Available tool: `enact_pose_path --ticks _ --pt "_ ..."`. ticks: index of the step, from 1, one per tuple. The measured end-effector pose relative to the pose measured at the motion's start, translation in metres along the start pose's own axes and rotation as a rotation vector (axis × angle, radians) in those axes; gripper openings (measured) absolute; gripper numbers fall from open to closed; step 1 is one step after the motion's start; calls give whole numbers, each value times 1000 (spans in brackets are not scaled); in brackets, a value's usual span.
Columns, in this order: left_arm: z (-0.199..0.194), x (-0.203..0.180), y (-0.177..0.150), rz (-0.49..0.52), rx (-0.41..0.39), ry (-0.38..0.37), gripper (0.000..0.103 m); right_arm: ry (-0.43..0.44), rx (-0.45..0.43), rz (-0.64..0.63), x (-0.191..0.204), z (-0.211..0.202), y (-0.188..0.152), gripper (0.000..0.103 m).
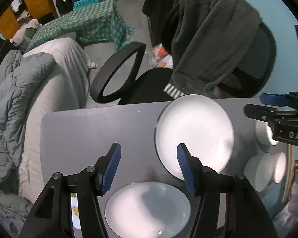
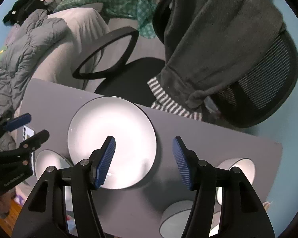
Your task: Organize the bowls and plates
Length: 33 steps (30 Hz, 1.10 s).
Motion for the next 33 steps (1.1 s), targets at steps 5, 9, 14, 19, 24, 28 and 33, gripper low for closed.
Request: enact_pose_path --ticks 5,9,14,19,24,28,33 --pt "-28 5 -7 -26 -50 -34 64 -8 -26 -23 12 -23 -6 60" --pt "-42 15 -15 -36 -88 -32 67 -2 -40 -26 20 -37 -10 61" --pt "-49 28 -30 -78 -78 -51 67 -18 -51 -51 30 -50 -16 64" --pt "-62 38 -44 -93 -86 -52 67 -20 -54 -59 41 -60 -25 64" --pt "-77 45 -55 -99 -87 -59 67 -17 -70 -61 52 -71 -32 65" --pt "-86 54 -65 -106 -93 -56 69 -7 -80 -64 62 -77 -37 67" --pt "-90 68 -75 -96 -92 -30 70 6 -84 -58 74 -82 -45 67"
Point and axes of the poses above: each gripper's, at about its wrist camera, not at the fingertips, and z roughly the way its jaws point, x to its left, y to its top, the point moved 10 cm from there along z, roughly the way its jaws point, and after that the axes turned 6 degrees about -z, right-handed, at the moved point
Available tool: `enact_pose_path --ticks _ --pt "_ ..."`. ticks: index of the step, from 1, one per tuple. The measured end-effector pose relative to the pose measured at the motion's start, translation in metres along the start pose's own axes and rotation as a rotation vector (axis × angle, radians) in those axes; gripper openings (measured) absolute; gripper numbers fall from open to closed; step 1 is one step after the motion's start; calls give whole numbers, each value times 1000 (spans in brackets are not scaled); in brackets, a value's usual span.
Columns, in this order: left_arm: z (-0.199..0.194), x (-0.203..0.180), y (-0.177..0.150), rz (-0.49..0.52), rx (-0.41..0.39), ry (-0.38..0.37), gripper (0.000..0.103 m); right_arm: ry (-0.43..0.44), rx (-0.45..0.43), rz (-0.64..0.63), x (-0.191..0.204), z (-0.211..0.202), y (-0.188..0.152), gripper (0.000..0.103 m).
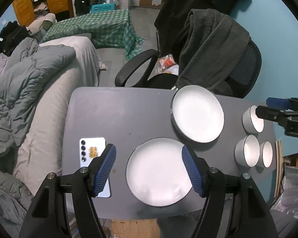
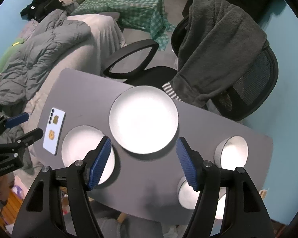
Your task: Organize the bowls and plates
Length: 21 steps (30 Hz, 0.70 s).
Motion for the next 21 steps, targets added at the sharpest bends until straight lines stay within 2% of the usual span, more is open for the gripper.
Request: enact_pose_path --ticks 10,17,21 --pt "-8 17 -25 -15 8 -33 70 23 -13 -15 27 -4 -6 69" --pt "14 38 -46 -44 43 -25 70 60 9 27 38 14 -18 69" --pt "36 49 -57 -71 74 -46 70 91 23 52 45 31 -28 69"
Point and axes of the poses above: each gripper's, at about its wrist camera, not at the fingertips, and z roughly the way its jaws point, x to its left, y to its top, the point moved 10 cm from there along z, roughly the way its jaws point, and after that the axes turned 6 degrees about -z, right-handed, at the moved point
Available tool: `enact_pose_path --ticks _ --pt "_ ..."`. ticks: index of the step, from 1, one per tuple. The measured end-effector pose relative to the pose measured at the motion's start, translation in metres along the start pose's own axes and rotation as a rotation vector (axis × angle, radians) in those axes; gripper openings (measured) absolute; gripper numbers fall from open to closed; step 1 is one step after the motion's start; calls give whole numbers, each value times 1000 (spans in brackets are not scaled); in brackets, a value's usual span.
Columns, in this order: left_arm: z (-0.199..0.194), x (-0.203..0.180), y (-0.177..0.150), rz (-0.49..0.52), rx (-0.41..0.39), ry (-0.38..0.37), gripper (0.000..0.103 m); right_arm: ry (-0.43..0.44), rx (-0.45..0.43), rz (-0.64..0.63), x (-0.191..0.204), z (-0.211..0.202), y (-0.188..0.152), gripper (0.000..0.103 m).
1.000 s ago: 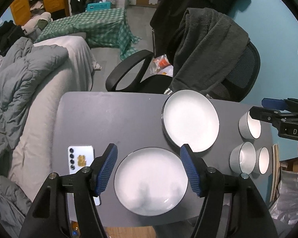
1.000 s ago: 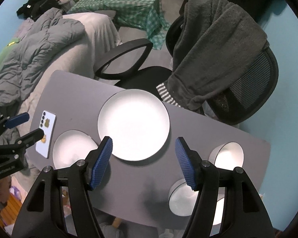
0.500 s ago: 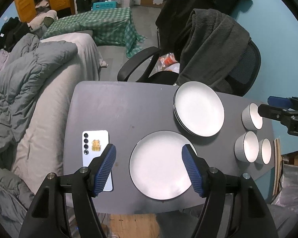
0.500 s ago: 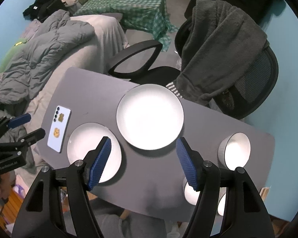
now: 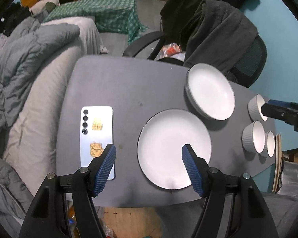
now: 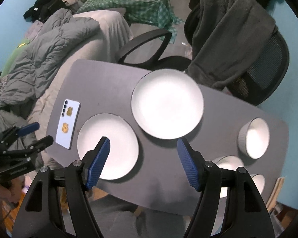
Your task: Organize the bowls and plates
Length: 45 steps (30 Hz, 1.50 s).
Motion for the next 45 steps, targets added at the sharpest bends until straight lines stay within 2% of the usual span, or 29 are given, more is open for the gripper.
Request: enact_pose_path --ticks 8,18,26,36,41,43,45 --pt "34 9 -9 10 39 -4 70 19 43 -12 2 54 -18 69" --pt "63 2 -11 51 59 -14 70 97 97 4 7 106 -34 69" --pt "83 0 -13 62 113 -12 70 129 109 23 10 126 -38 69" --pt "101 3 -14 9 171 -31 70 155 158 17 12 142 -44 69" --pt "109 1 -14 7 195 -40 68 160 171 9 14 145 -46 59" --pt "114 -2 -14 9 204 -43 64 161 177 4 15 147 -47 51" --pt "119 -4 -16 11 224 -37 52 162 182 2 16 148 -47 45"
Point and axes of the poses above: each gripper's, at about its wrist camera, not at the fingertips, and z roughly the way its jaws point, x to its left, y to its top, the point moved 10 cm from there along z, roughly the way its jaws point, and after that the axes turned 6 degrees about -z, right-handed, at the moved point
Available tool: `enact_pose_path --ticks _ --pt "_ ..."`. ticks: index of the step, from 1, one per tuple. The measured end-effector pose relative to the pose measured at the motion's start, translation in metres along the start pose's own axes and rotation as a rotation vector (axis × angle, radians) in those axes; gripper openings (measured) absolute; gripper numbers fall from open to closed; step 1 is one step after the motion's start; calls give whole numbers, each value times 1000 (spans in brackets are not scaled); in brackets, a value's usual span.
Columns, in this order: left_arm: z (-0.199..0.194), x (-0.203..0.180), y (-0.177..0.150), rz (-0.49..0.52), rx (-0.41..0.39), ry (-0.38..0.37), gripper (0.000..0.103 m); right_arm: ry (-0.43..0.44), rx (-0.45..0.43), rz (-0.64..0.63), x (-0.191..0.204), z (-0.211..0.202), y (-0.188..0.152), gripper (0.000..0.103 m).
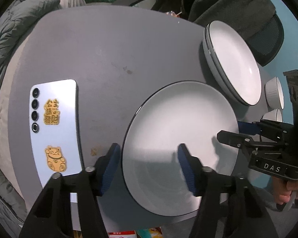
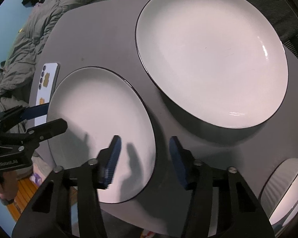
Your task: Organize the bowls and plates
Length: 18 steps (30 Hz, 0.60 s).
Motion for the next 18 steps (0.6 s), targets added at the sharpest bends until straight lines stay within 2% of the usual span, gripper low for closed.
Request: enact_pose_path --ticks 1,3,5,10,14,18 --pt "2 1 0 2 2 11 50 -1 3 -2 0 1 0 41" --pt "4 4 1 15 4 50 35 -2 10 -3 0 3 -1 34" --pt "7 8 1 18 14 72 29 3 14 -2 -1 4 -2 27" --pt "13 3 3 -13 31 40 28 -1 22 4 -3 6 -5 18" --pt "13 3 -2 8 23 70 28 13 27 19 -6 4 -8 16" --pt "17 -9 -11 0 41 47 28 -6 37 25 -11 1 -15 15"
Point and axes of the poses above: each gripper's, at about its wrist camera, not at the fingertips, and z roughly the way its jaws point, x to its left, y to its top, the point moved 10 cm from there along z, roughly the way its jaws point, and after that the axes turned 6 degrees about -z, right-handed, at the moved point
